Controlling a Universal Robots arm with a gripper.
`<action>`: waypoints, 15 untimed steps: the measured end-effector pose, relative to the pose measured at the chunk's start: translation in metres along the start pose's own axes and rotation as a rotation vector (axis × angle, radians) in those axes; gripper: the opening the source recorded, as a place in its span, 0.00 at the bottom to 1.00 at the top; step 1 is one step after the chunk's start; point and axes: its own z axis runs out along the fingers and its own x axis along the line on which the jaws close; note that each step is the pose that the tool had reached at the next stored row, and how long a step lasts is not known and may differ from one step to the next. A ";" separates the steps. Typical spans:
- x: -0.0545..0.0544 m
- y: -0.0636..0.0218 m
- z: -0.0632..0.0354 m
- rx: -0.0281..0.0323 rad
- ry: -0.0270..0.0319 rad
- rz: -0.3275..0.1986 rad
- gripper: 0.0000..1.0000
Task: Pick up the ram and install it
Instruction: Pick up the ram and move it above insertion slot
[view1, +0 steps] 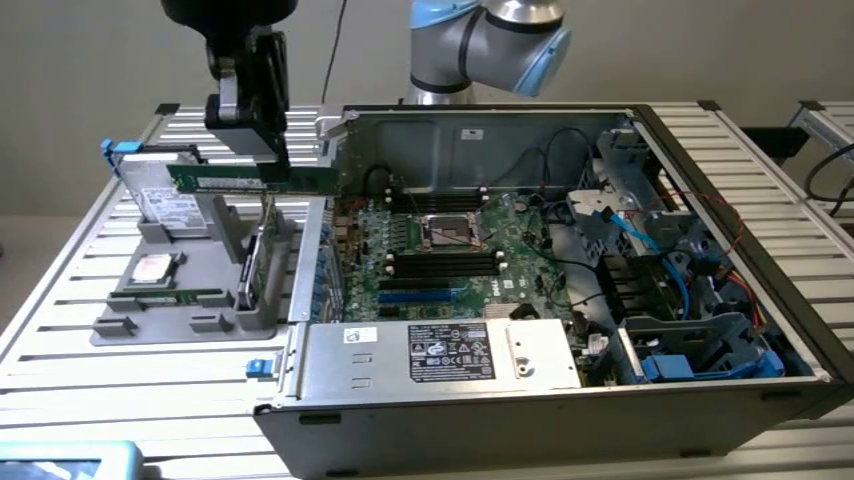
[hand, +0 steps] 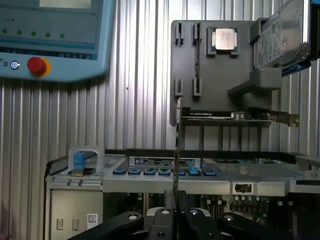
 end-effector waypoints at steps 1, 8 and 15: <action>0.000 -0.0045 0.0000 0.0000 0.0000 0.000 0.13; 0.000 -0.0364 0.0005 0.0000 0.0000 0.000 0.13; -0.007 -0.0683 0.0049 0.0000 0.0013 0.000 0.13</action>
